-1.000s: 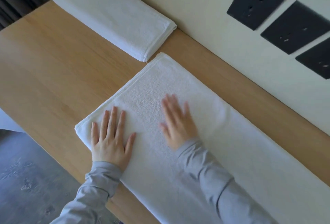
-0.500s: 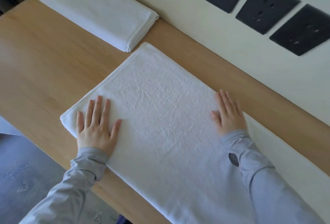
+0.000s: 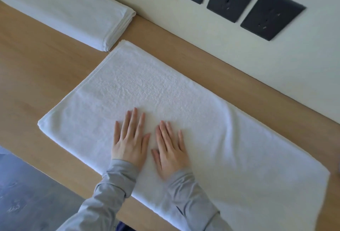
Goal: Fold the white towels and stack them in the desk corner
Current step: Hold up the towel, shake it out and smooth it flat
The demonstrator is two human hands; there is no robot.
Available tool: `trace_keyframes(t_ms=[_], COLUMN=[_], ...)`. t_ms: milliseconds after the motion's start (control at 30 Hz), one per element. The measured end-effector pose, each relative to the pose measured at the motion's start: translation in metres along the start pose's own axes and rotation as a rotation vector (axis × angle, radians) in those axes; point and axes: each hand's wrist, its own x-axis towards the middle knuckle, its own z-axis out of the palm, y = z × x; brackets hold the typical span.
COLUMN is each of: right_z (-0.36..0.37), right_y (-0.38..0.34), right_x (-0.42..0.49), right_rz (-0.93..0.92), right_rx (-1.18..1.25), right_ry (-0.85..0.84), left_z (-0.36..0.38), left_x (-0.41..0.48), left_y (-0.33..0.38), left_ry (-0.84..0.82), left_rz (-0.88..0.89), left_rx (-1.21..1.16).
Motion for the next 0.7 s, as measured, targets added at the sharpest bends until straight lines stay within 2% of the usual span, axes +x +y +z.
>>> trace_keyframes(t_ms=[100, 233, 333, 433, 533, 633, 700], right_z=[0.004, -0.007, -0.020, -0.029, -0.032, -0.033, -0.033], right_y=[0.036, 0.121, 0.185, 0.231, 0.250, 0.241, 0.216], right_x=[-0.019, -0.039, -0.052, -0.065, -0.068, -0.064, -0.061], right_rz=[-0.038, -0.026, 0.113, 0.374, 0.587, 0.664, 0.661], right_rx=[0.008, -0.059, -0.091, -0.048, -0.028, -0.055, -0.010], right_ry=[-0.019, -0.014, -0.015, -0.023, -0.046, -0.067, 0.006], left_z=[0.006, 0.009, 0.010, 0.010, 0.012, 0.015, 0.016], left_x=[0.000, 0.001, 0.001, 0.001, 0.001, 0.001, 0.001], left_y=[-0.004, -0.003, -0.001, -0.002, -0.003, -0.004, -0.005], left_ry=[0.018, 0.019, 0.020, 0.023, 0.027, 0.035, 0.038], left_rz=[0.001, -0.005, -0.022, -0.027, -0.023, -0.025, -0.029], left_rx=[0.065, 0.093, 0.110, 0.123, 0.137, 0.146, 0.154])
